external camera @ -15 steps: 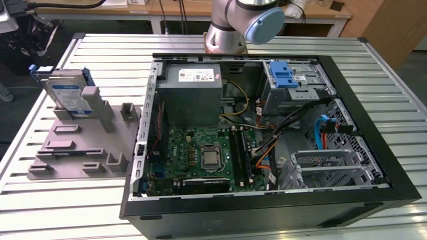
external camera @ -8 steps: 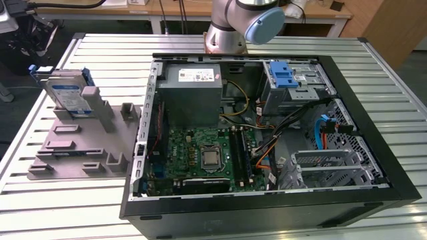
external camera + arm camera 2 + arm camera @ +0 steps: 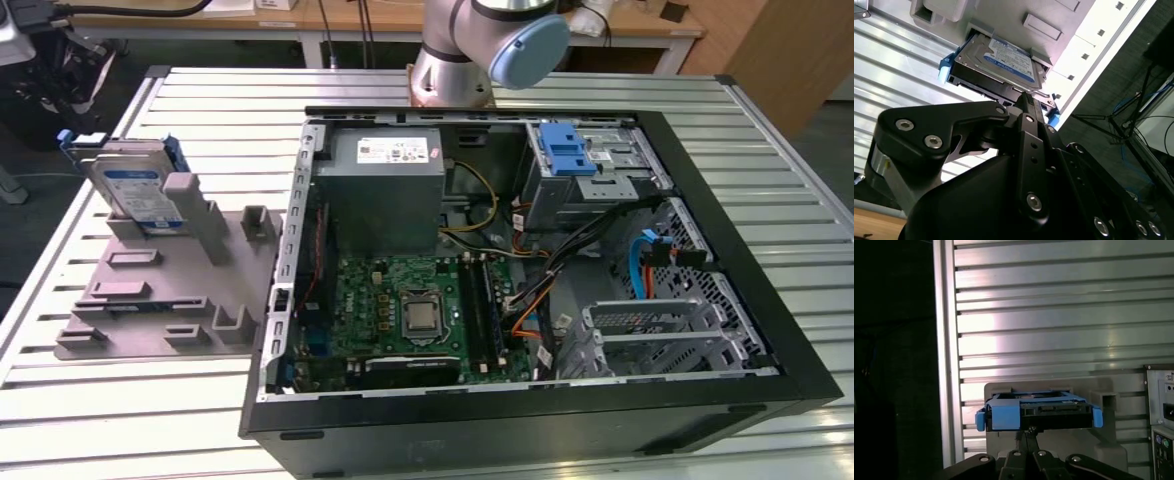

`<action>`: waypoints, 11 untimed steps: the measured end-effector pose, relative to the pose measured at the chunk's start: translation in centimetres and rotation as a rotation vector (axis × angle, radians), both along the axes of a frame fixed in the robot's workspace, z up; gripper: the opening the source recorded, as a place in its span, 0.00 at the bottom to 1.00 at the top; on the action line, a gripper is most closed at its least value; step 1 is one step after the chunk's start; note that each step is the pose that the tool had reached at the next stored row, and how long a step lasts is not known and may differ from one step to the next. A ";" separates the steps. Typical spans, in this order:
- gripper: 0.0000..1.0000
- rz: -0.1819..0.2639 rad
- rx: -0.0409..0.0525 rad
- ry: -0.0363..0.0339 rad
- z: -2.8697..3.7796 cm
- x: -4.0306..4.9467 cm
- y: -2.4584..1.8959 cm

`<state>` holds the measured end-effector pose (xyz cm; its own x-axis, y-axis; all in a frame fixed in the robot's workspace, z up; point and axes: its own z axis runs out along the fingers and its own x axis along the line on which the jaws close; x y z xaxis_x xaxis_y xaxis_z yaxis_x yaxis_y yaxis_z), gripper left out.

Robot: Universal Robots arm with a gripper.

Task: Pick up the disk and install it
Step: 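Pick up the disk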

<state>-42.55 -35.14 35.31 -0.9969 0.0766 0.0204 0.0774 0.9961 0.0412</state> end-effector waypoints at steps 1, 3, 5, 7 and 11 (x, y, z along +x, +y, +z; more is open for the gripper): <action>0.11 0.000 -0.0019 0.0001 0.01 0.00 0.00; 0.11 0.000 -0.0043 0.0002 0.01 0.00 0.00; 0.11 0.000 -0.0058 0.0000 0.00 0.00 0.00; 0.11 0.000 -0.0061 0.0001 0.01 0.00 0.00; 0.11 0.000 -0.0064 0.0001 0.01 0.00 0.01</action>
<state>-42.55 -35.13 35.31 -0.9969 0.0766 0.0200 0.0772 0.9964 0.0348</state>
